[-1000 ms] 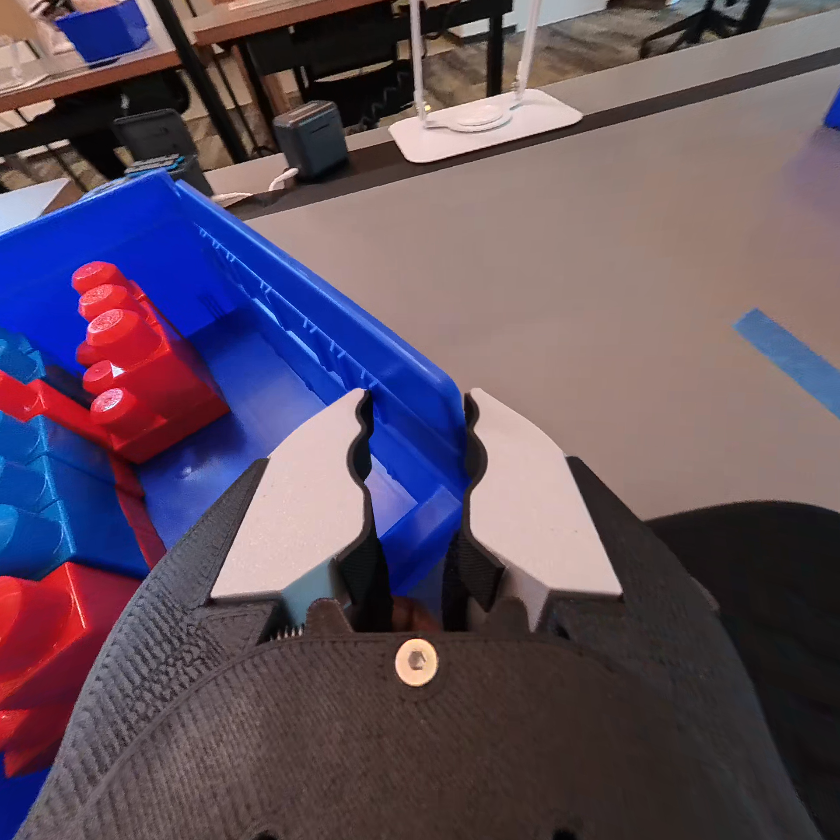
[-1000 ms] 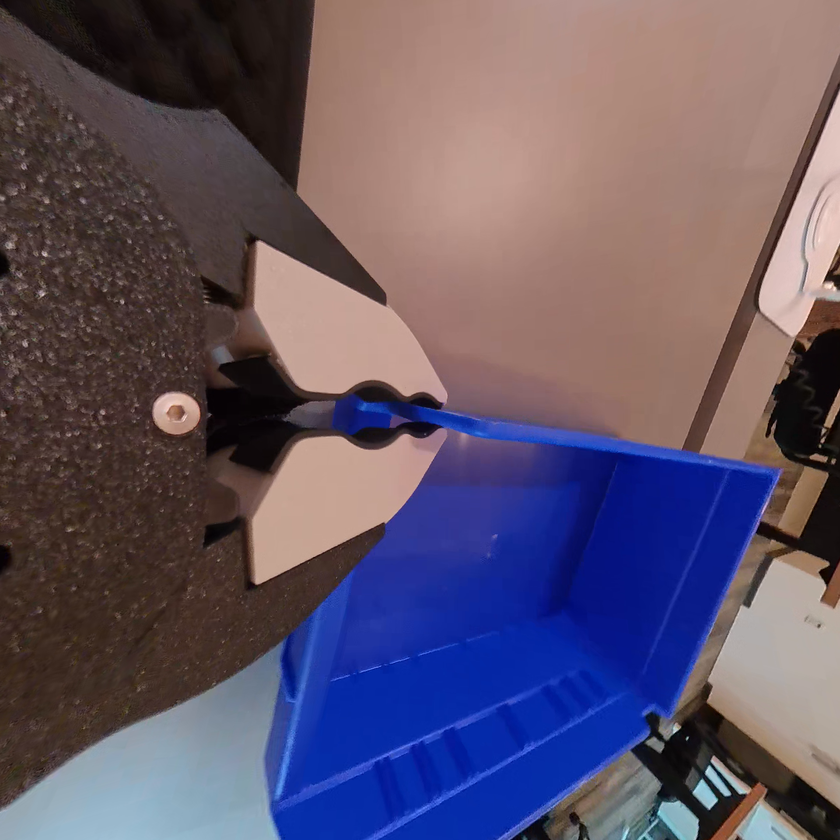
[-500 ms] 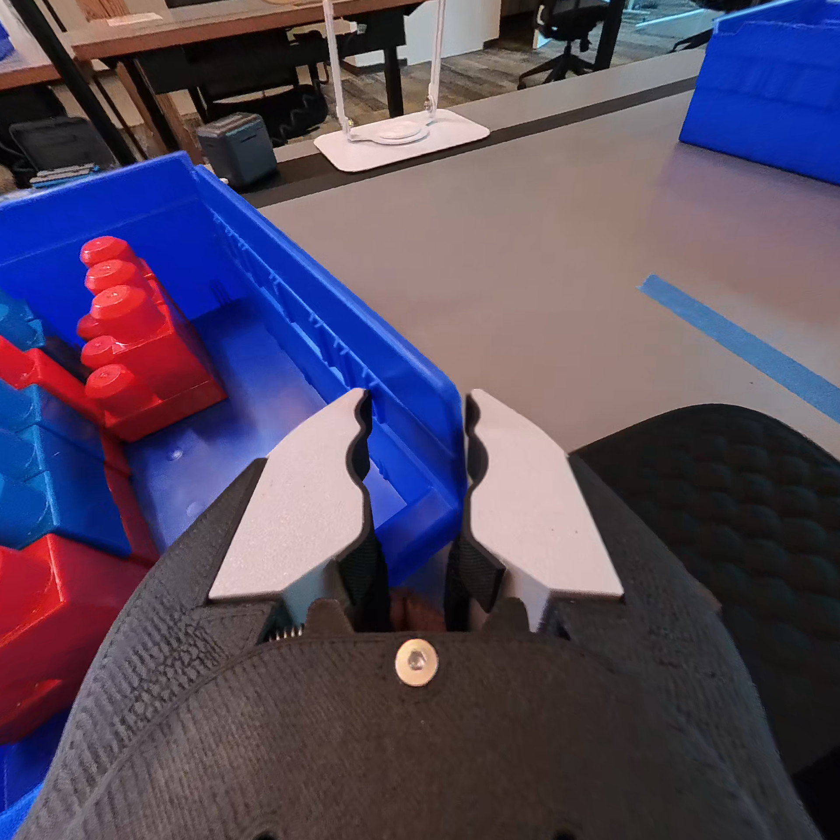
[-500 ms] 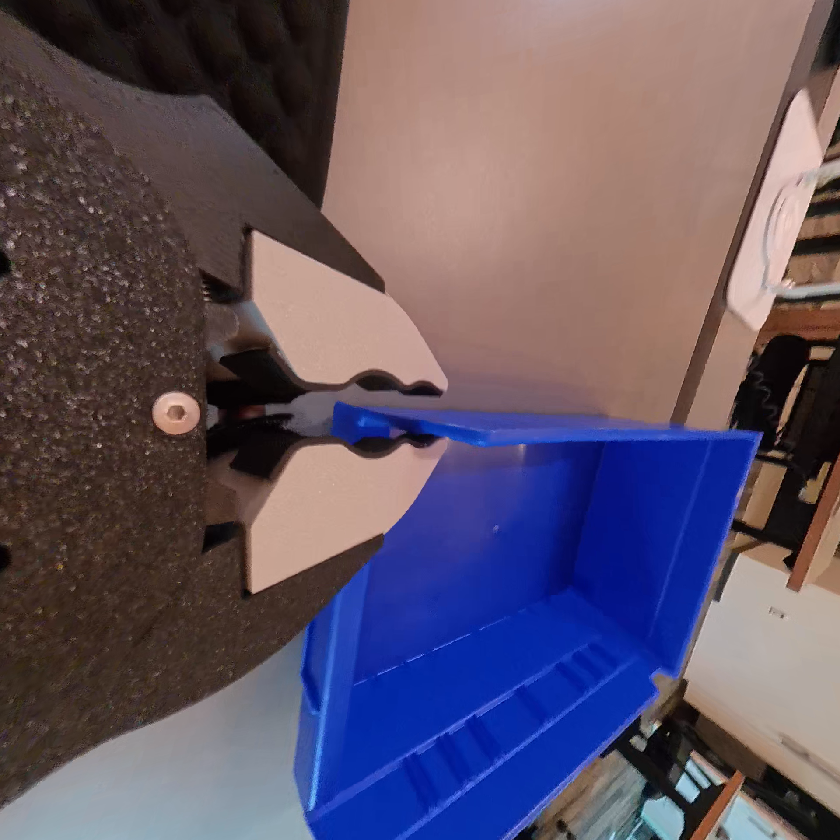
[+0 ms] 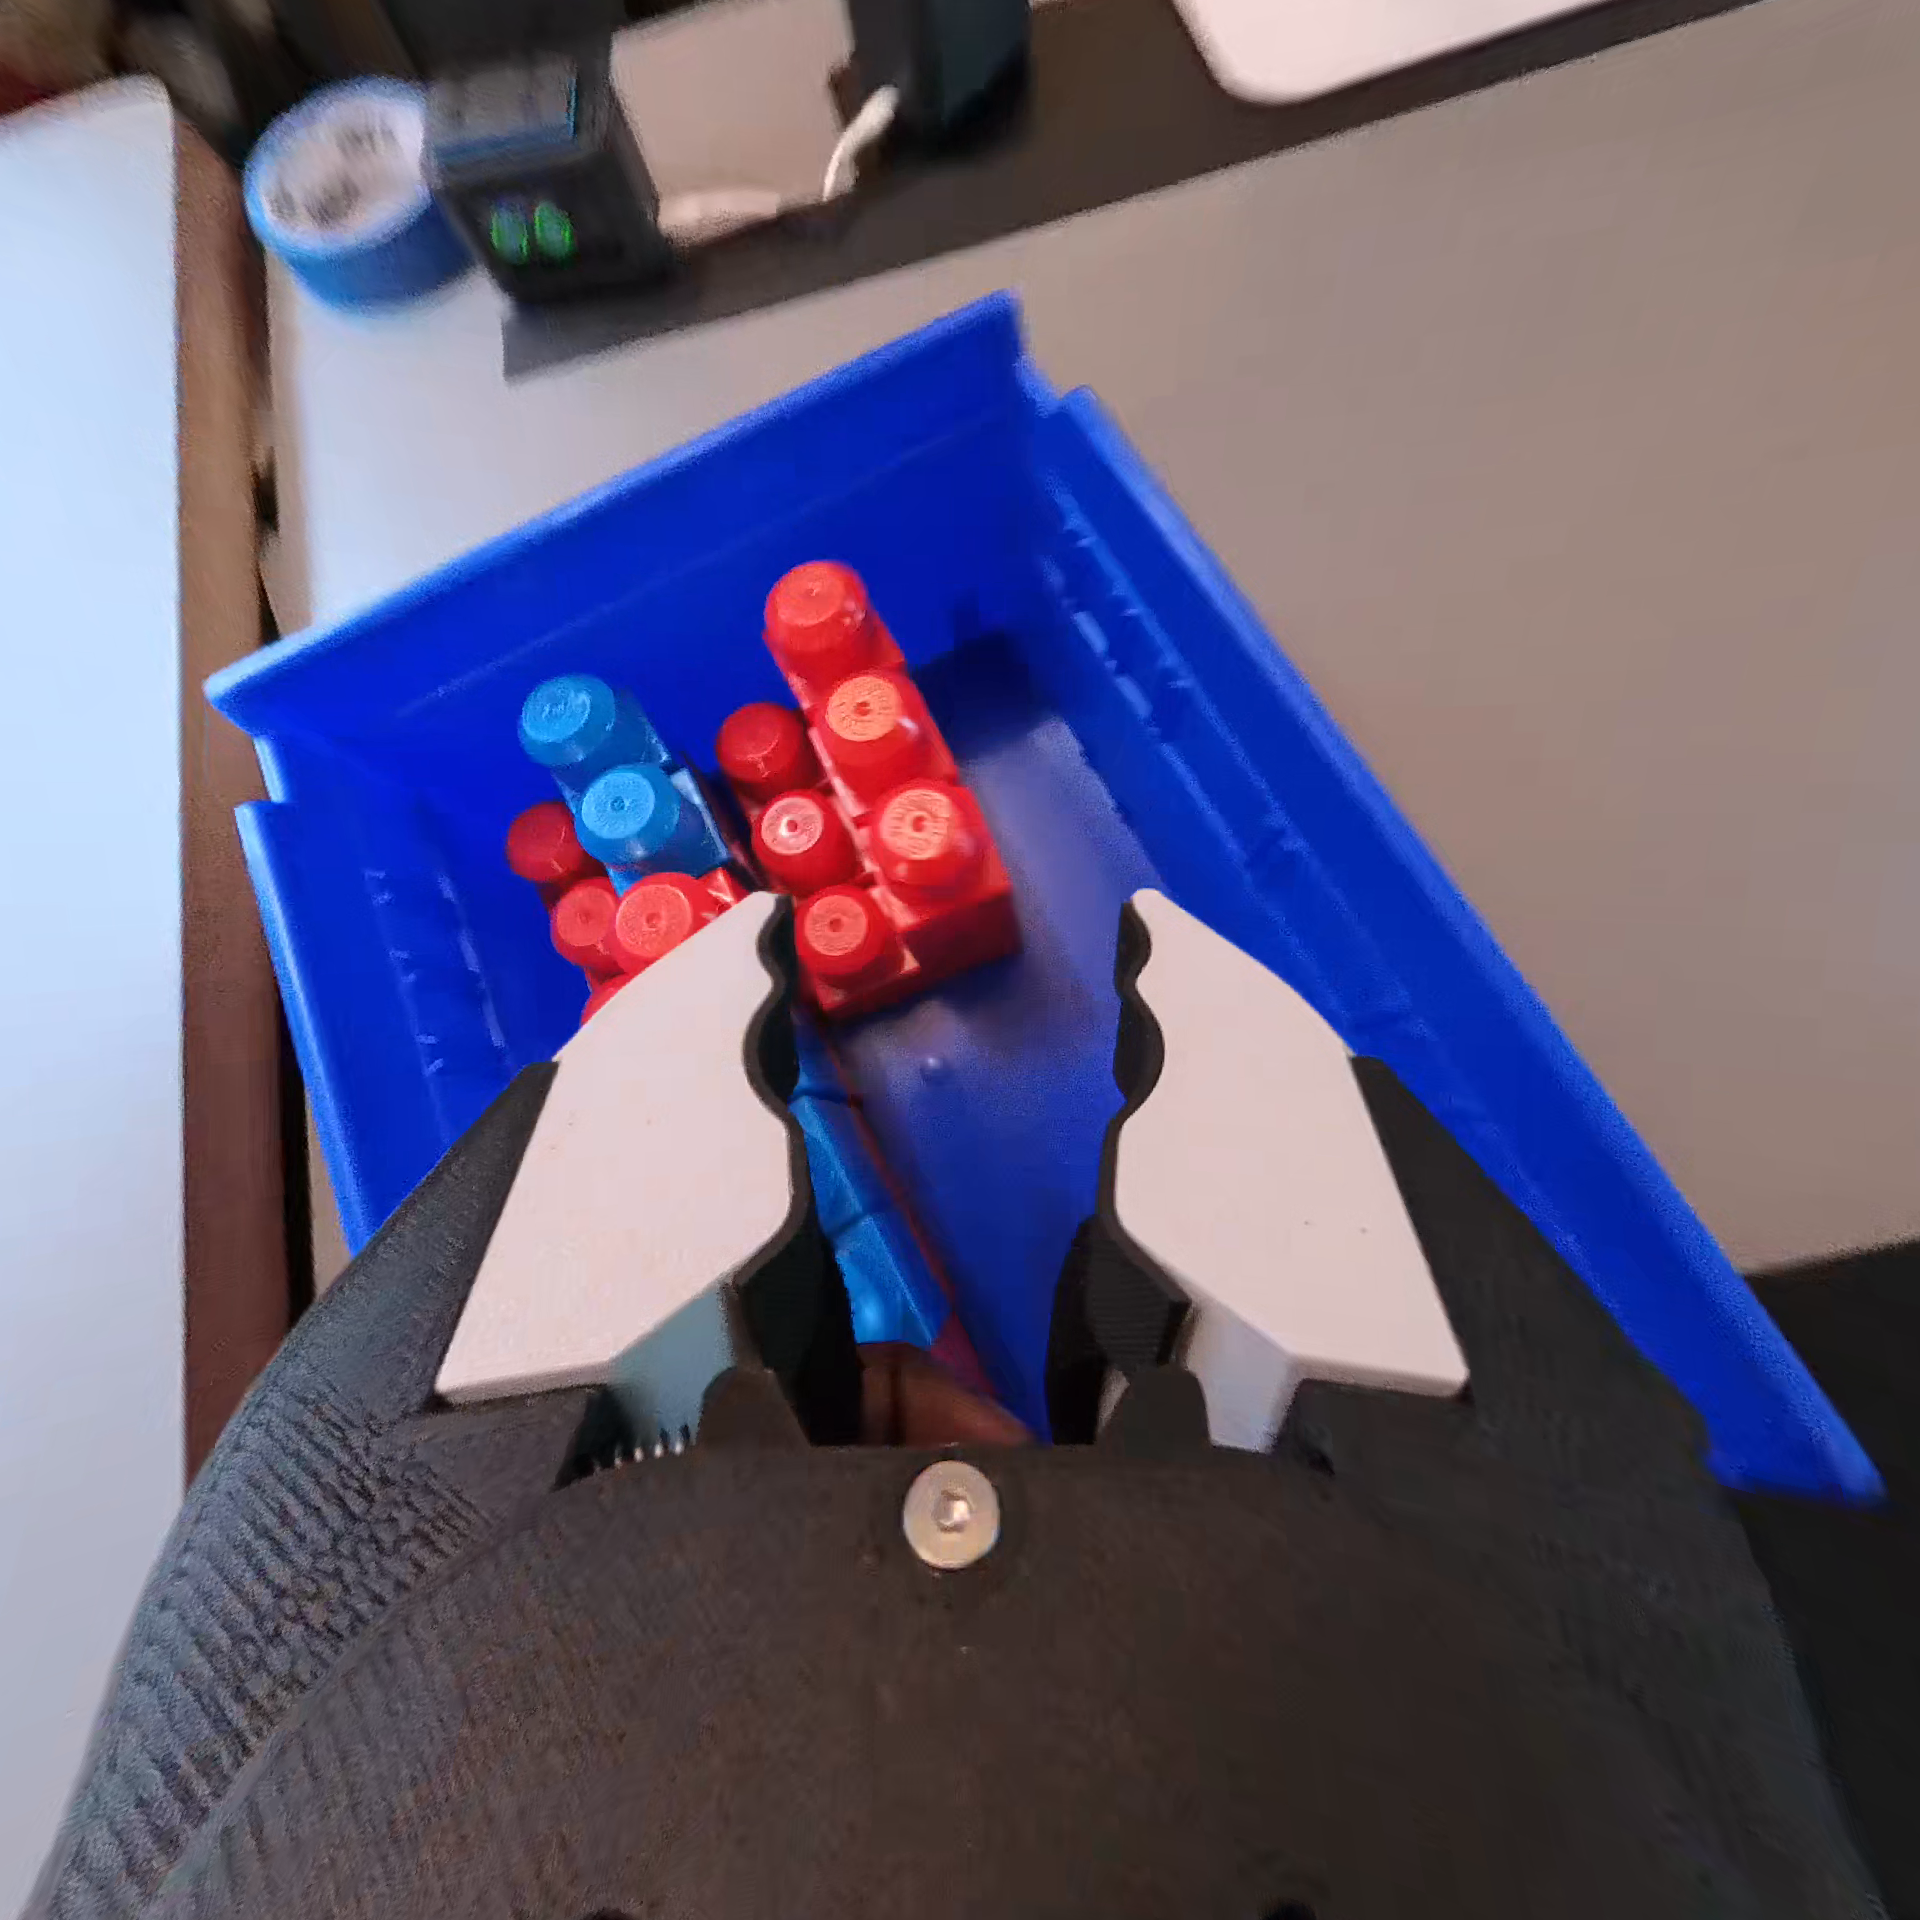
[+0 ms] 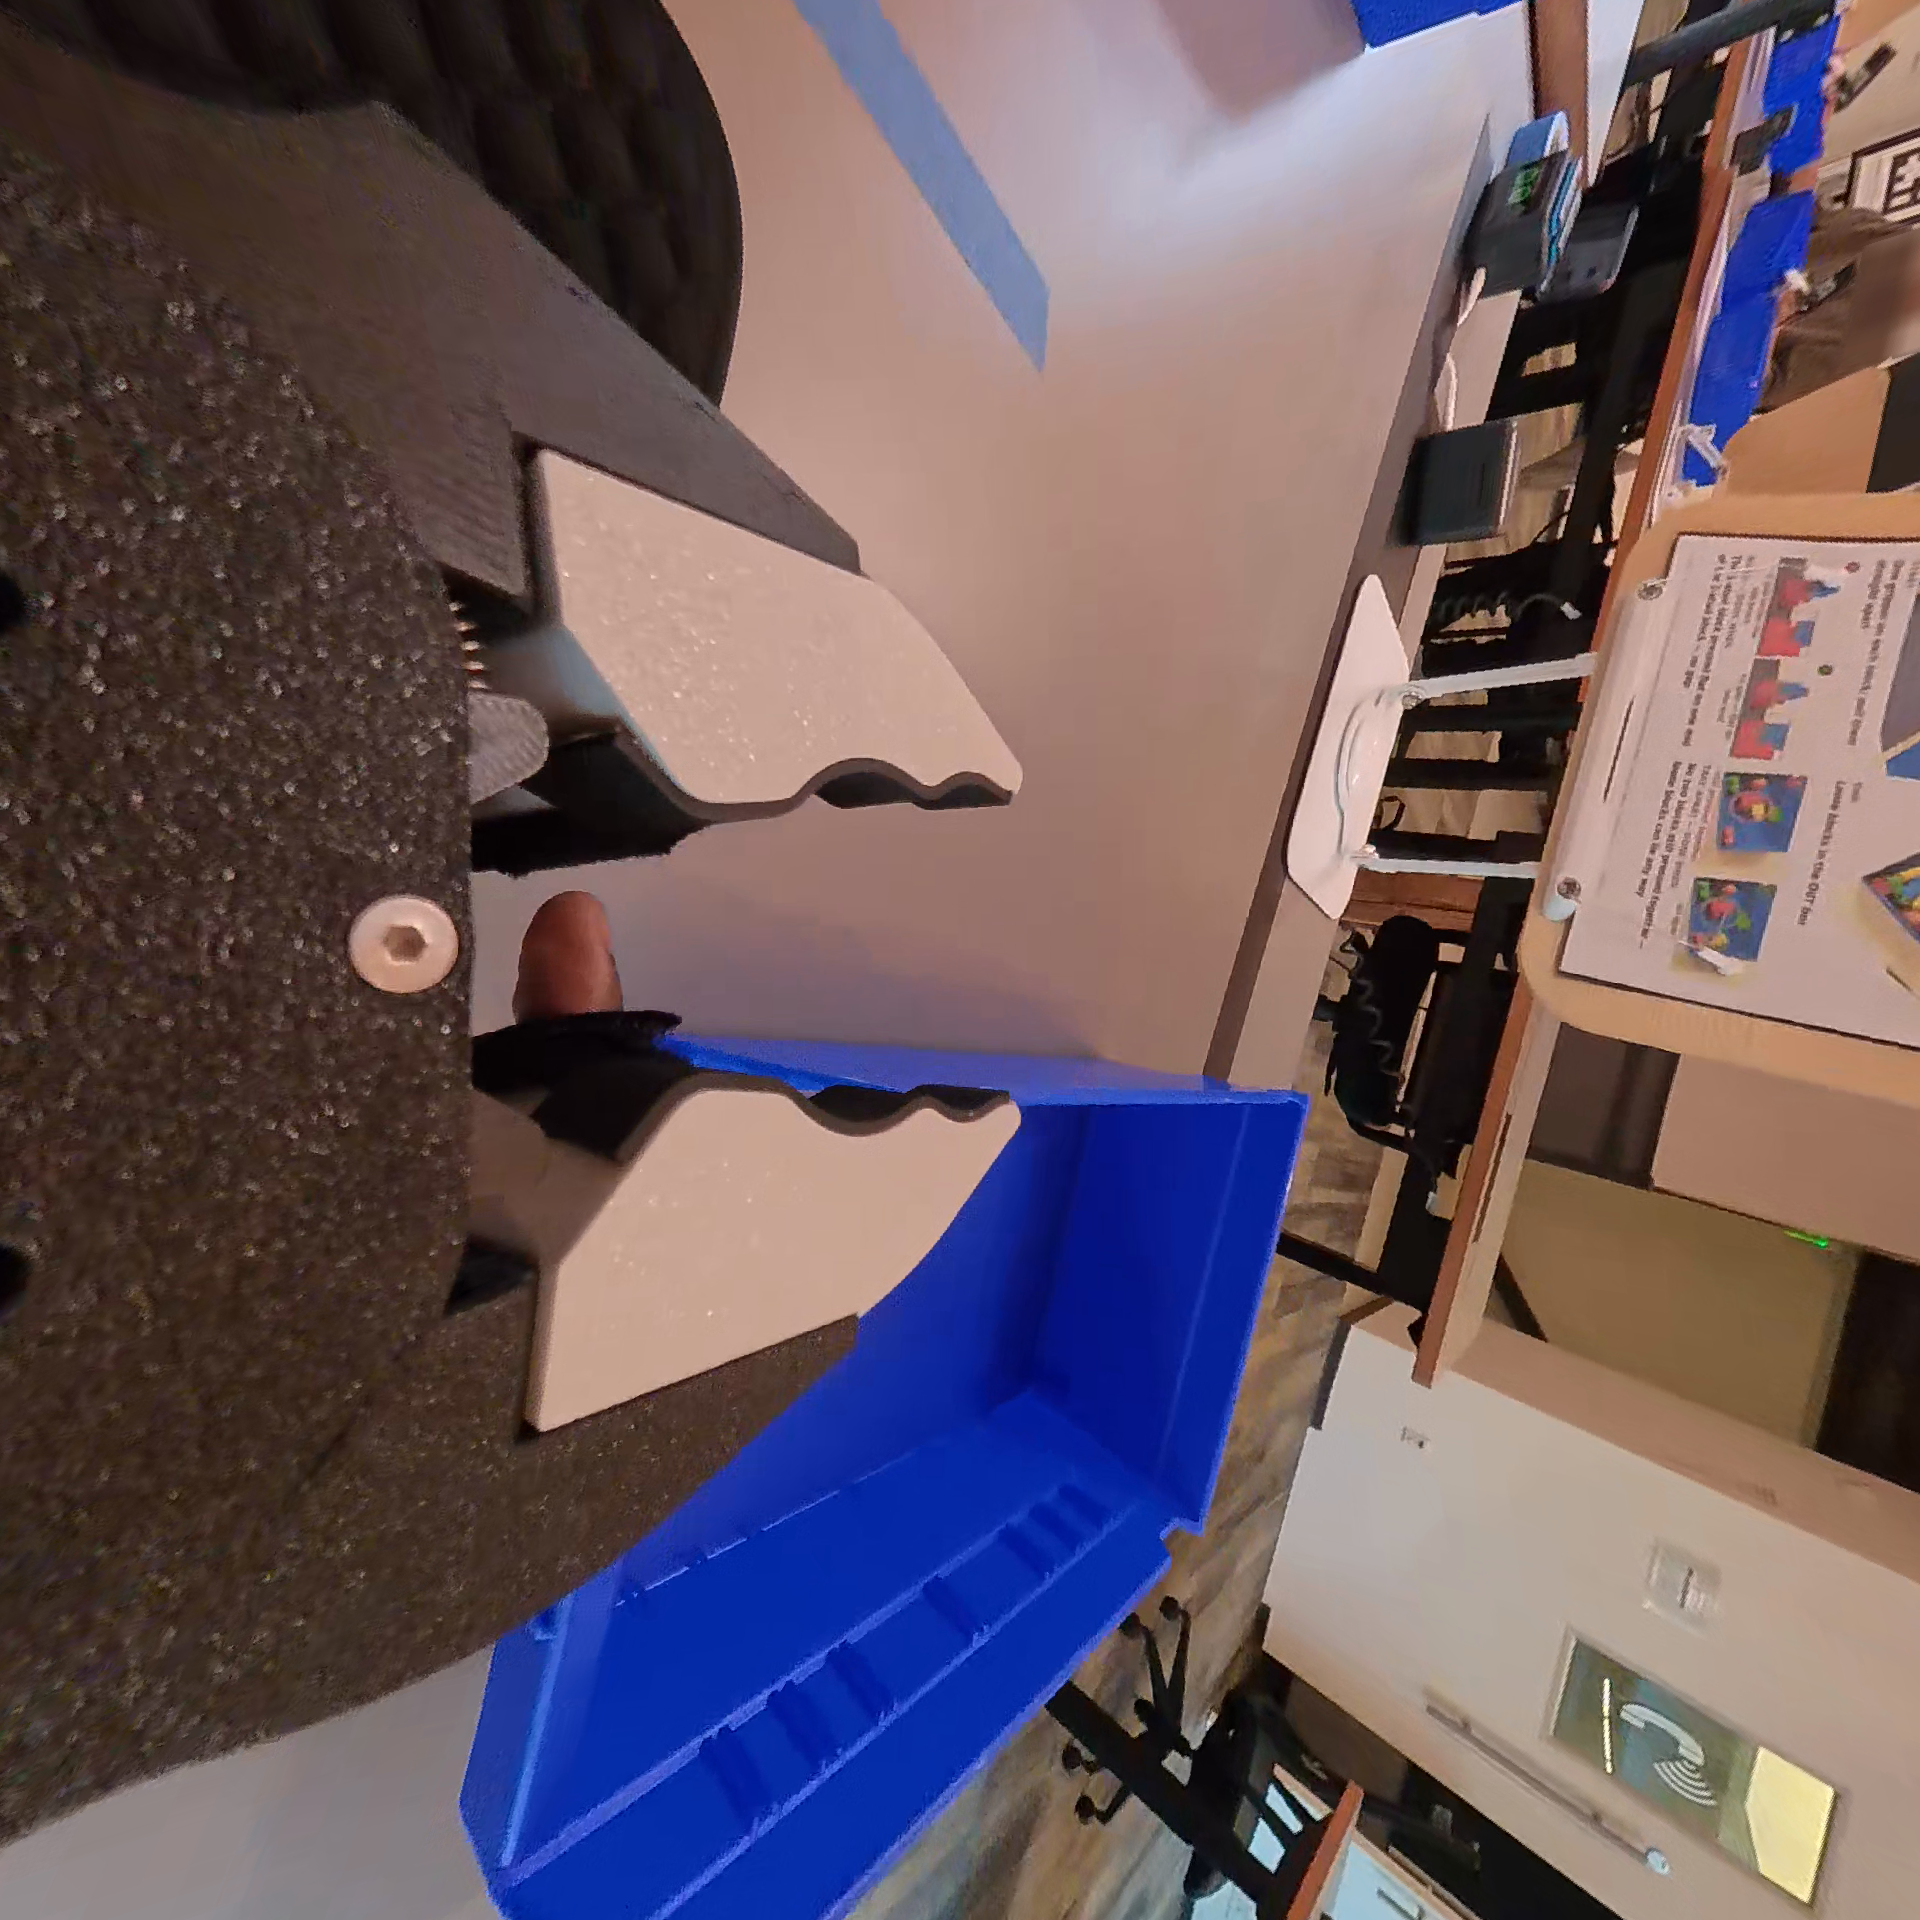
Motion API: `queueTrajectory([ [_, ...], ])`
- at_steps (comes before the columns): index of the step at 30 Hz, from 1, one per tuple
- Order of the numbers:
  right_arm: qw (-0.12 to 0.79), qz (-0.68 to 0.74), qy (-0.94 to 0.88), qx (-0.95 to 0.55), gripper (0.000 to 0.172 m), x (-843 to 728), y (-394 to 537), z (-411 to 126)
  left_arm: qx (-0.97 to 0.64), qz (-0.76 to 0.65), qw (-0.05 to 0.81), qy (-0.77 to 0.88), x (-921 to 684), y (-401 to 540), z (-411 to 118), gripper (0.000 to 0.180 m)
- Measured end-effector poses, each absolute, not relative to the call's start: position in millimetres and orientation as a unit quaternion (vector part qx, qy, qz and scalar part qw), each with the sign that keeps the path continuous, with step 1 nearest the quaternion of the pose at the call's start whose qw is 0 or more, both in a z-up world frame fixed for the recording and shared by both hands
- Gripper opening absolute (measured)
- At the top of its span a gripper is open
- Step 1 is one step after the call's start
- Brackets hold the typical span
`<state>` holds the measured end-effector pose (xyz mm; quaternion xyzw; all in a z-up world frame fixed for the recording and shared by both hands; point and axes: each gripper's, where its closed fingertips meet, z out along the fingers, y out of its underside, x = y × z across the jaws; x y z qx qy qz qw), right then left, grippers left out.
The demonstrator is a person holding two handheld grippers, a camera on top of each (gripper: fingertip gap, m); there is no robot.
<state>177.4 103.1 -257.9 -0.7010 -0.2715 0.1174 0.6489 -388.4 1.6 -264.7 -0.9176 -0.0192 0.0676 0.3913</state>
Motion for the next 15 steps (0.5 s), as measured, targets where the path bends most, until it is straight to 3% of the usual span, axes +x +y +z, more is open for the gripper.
queueTrajectory([
  [11,0.648,0.115,-0.260,-0.707,0.051,190,105,-260,-0.962,0.113,0.246,-0.044,-412,35,-330,0.059],
  [15,0.646,0.109,-0.264,-0.708,0.051,189,105,-260,-0.963,0.098,0.245,-0.044,-409,37,-337,0.040],
])
